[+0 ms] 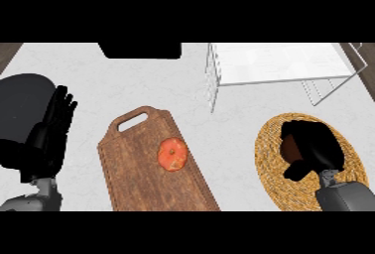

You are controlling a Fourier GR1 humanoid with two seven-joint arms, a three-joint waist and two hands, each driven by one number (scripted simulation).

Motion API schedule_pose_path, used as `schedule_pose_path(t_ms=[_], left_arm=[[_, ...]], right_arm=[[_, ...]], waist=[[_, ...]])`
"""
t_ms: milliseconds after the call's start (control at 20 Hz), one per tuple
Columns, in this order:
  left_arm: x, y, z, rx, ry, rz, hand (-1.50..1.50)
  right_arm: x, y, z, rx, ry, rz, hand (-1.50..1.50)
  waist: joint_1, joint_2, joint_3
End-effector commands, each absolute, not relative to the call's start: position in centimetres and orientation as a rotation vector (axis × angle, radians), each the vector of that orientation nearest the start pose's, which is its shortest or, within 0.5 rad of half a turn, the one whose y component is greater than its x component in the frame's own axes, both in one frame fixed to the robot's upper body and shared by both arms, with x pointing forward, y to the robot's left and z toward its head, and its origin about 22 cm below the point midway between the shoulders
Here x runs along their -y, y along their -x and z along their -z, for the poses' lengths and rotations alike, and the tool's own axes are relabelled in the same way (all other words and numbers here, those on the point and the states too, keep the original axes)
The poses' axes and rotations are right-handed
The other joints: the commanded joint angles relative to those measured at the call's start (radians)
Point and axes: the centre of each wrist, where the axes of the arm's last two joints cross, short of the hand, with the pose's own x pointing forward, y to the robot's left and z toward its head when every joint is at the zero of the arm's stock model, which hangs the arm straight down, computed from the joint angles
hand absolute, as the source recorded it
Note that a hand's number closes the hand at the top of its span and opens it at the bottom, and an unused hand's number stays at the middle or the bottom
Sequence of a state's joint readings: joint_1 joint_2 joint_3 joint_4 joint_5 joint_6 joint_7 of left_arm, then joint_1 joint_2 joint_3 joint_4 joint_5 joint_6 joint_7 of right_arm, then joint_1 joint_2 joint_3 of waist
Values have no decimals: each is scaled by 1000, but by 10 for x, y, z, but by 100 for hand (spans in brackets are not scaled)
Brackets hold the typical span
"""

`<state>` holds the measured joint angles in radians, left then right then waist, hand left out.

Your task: Pick the cupcake from the placemat and place it in the tiered shelf

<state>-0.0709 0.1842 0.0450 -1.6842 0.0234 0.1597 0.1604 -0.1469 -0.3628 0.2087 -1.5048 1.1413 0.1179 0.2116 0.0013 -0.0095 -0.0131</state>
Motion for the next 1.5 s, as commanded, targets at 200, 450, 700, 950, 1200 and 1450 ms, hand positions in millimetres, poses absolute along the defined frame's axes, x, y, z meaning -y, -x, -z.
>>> schedule_pose_path(t_ms=[200, 450, 700, 950, 1200, 1450], left_arm=[[-281, -257, -54, 1598, -260, -21, 0], [-264, -261, -61, 1606, -247, -51, 0], [-274, -255, -51, 1602, -240, -36, 0], [-270, -262, -52, 1593, -266, -37, 0], [-267, -258, -50, 1615, -233, -30, 0], [-266, -264, -52, 1595, -245, -44, 0]], right_arm=[[163, -261, -29, 987, 851, -1286, 150], [138, -248, -46, 1076, 727, -1177, 150], [133, -227, -108, 1204, 679, -1088, 150], [130, -212, -158, 1451, 645, -741, 150], [149, -200, -216, 1476, 823, -541, 150], [153, -209, -256, 1441, 951, -515, 150]], waist=[[2, 9, 12], [-6, 8, 13], [-6, 6, 13], [-9, 6, 13], [-8, 6, 12], [-4, 7, 12]])
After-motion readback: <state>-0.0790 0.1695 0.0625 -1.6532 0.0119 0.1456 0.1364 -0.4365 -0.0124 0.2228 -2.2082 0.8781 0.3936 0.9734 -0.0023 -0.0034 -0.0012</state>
